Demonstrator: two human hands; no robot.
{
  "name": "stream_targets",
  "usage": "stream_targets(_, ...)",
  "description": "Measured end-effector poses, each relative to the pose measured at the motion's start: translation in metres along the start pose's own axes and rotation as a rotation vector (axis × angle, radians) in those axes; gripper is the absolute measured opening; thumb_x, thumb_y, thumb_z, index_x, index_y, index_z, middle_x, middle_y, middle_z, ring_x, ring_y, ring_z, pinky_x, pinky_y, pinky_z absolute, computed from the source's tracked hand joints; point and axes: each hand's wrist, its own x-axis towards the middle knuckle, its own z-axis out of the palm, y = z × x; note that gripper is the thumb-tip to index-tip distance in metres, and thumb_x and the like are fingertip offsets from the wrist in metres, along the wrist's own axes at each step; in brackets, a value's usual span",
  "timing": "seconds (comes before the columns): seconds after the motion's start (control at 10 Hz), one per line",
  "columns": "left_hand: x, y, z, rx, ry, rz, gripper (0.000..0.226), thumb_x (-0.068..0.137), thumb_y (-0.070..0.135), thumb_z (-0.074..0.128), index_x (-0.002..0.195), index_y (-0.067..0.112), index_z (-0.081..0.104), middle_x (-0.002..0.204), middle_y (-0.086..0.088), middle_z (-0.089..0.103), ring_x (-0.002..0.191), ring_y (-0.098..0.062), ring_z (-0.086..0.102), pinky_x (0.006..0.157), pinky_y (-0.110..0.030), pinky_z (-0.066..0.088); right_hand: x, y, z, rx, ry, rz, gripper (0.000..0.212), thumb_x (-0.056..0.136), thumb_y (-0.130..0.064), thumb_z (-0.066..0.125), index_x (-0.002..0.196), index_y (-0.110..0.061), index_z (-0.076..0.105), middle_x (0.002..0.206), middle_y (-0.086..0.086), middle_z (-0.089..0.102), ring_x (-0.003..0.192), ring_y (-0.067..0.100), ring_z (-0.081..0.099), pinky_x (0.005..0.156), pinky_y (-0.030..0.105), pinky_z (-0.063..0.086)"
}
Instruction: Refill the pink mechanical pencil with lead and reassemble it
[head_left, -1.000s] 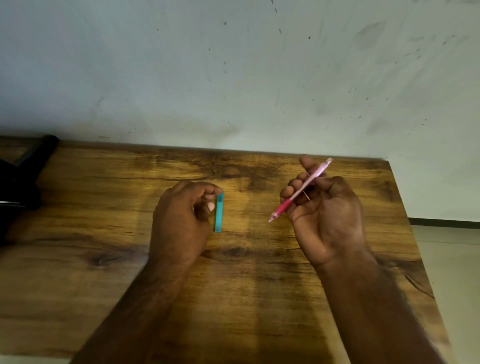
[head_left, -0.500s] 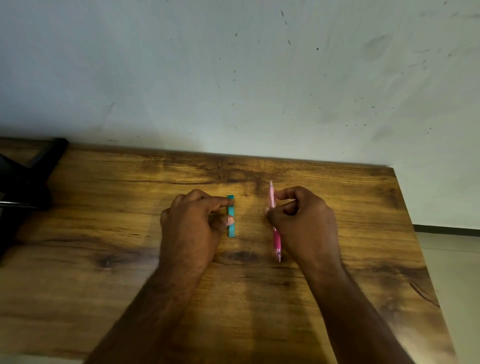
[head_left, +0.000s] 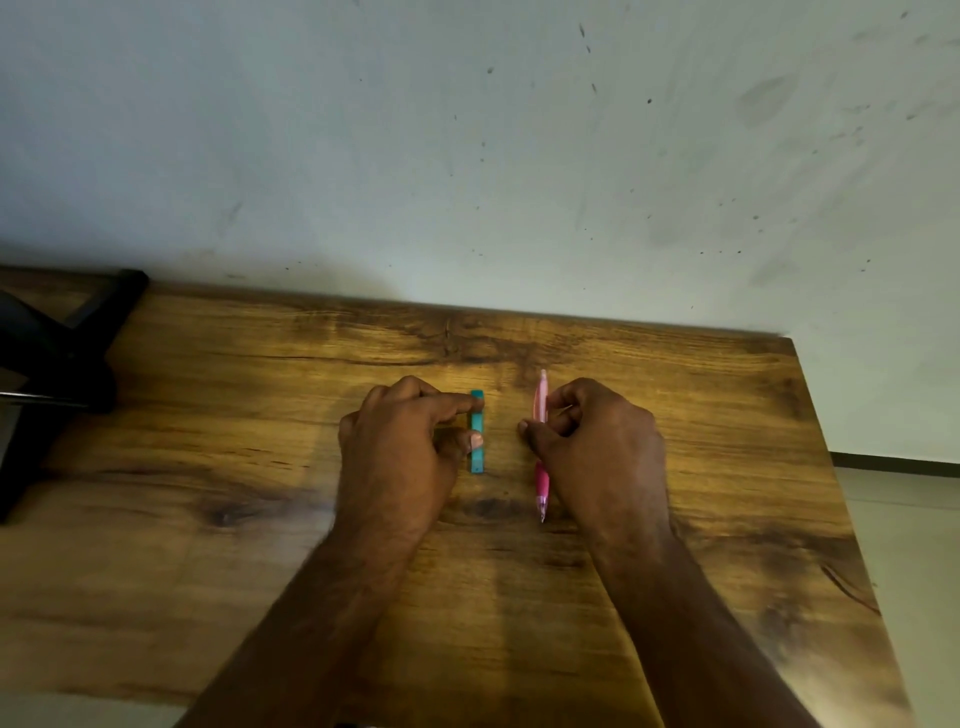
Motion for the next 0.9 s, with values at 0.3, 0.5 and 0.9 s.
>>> stream_targets(0.3, 0.0009, -0.0011, 0.0028, -0.017, 0.022, 0.019, 0.038, 0.083, 0.032, 0.080, 0.118, 0.043, 0.071, 0.103, 0.015, 0.061, 0.109, -0.015, 0.056, 0.098, -0.045, 0.041, 0.0024, 0.0025, -0.0002, 0.008, -0.010, -0.007, 0.021, 0.084, -0.032, 0.084, 0.100, -0.028, 0.069, 0.081, -0.011, 0.071, 0.078, 0.007, 0.069, 0.074, 0.038, 0.061)
stream_targets(0.5, 0.0015, -0.0009, 0.0032, -0.013, 0.026, 0.029, 0.038, 0.085, 0.033, 0.078, 0.121, 0.042, 0.070, 0.105, 0.014, 0.060, 0.112, -0.014, 0.053, 0.097, -0.040, 0.035, 0.0036, 0.0042, -0.0016, 0.021, -0.024, -0.004, 0.022, 0.086, -0.033, 0.083, 0.103, -0.029, 0.069, 0.082, -0.012, 0.070, 0.078, 0.004, 0.067, 0.073, 0.034, 0.061)
stream_targets(0.9, 0.0002, -0.0049, -0.0006, -0.052, 0.135, 0.087, 0.030, 0.088, 0.032, 0.074, 0.117, 0.037, 0.072, 0.112, 0.010, 0.062, 0.117, -0.020, 0.050, 0.098, -0.045, 0.042, 0.0025, 0.0075, -0.0069, 0.097, 0.031, -0.043, 0.024, 0.088, -0.044, 0.079, 0.100, -0.026, 0.071, 0.077, -0.013, 0.068, 0.069, 0.005, 0.069, 0.067, 0.034, 0.060)
